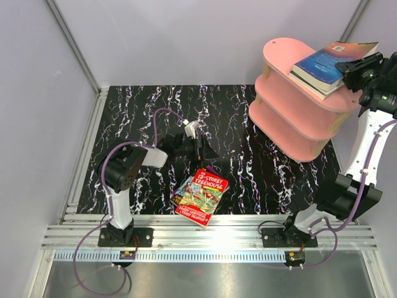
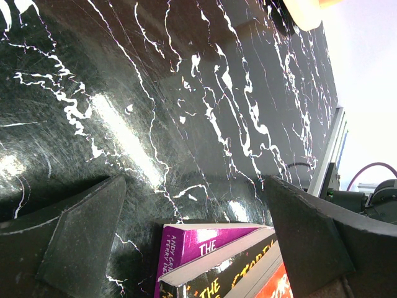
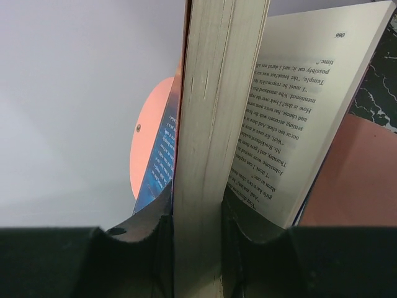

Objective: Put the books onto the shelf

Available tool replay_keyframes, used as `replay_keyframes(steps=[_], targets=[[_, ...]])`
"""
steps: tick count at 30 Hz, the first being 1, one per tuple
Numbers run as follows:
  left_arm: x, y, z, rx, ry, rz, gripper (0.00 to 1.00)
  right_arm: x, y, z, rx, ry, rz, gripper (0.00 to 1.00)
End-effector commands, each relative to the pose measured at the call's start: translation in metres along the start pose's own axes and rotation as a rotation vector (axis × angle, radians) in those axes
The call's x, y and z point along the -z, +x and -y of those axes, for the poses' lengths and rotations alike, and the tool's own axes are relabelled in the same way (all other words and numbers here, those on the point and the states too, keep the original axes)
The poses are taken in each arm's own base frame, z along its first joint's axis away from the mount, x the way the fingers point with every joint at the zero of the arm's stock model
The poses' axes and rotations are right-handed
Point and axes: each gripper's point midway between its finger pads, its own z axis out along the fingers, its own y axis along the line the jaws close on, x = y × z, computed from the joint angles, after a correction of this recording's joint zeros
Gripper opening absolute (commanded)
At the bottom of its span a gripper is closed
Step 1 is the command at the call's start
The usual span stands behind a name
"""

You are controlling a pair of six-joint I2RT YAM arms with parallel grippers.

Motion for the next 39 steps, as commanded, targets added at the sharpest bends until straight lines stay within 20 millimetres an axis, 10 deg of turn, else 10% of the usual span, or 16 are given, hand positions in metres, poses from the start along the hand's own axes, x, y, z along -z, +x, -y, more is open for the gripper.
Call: replay_keyframes(steps=[1, 16, 23, 39], targets=[[0.001, 0.022, -0.015, 0.035, -0.032, -0.053, 0.99, 0.023, -0.015, -0.043, 0.088, -0.142, 0.067, 0.00], [0.001, 0.025, -0.016, 0.040, -0.033, -0.056, 0.99, 0.024, -0.003, -0.033, 0.062, -0.122, 0.031, 0.00], [0.001, 0.024, -0.016, 0.039, -0.031, -0.055, 0.99, 0.036, -0.012, -0.032, 0.093, -0.064, 0.062, 0.95], [0.004, 0.020, -0.012, 0.035, -0.039, -0.048, 0.99, 0.073, -0.018, 0.016, 0.173, 0.253, 0.128, 1.00]])
